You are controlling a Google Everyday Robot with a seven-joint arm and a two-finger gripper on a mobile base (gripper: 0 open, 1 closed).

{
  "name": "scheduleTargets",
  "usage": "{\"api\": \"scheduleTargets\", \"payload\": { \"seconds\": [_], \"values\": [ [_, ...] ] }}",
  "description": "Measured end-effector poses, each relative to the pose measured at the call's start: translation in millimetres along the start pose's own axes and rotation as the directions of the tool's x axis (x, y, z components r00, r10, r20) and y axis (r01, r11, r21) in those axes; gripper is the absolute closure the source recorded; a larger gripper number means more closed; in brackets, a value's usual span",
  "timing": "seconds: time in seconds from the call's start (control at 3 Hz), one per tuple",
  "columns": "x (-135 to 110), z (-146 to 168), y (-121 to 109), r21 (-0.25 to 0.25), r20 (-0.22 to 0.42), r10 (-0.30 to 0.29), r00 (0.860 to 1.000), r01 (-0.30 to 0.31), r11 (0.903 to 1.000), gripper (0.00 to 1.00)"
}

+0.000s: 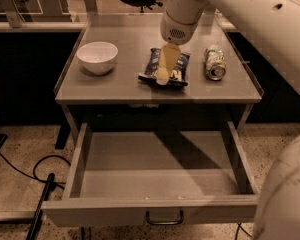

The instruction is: Place blue chip bag into top drawer

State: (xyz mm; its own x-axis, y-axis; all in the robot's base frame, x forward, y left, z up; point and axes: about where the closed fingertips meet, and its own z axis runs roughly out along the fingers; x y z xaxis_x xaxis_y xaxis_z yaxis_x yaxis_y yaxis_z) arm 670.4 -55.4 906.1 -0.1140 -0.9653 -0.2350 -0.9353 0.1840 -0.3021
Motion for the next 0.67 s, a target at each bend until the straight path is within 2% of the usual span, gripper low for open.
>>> {"api": "scheduleTargets", "payload": {
  "seconds": [0.33, 0.67],
  "values": [
    [1.8, 33.4, 1.7, -0.055, -0.004, 0.022, 1.000, -0.022, 0.9982, 0.00],
    [4.6, 55.8, -2.8, -0.079, -0.016, 0.028, 0.999, -0.029, 0.9964, 0.00]
  ]
}}
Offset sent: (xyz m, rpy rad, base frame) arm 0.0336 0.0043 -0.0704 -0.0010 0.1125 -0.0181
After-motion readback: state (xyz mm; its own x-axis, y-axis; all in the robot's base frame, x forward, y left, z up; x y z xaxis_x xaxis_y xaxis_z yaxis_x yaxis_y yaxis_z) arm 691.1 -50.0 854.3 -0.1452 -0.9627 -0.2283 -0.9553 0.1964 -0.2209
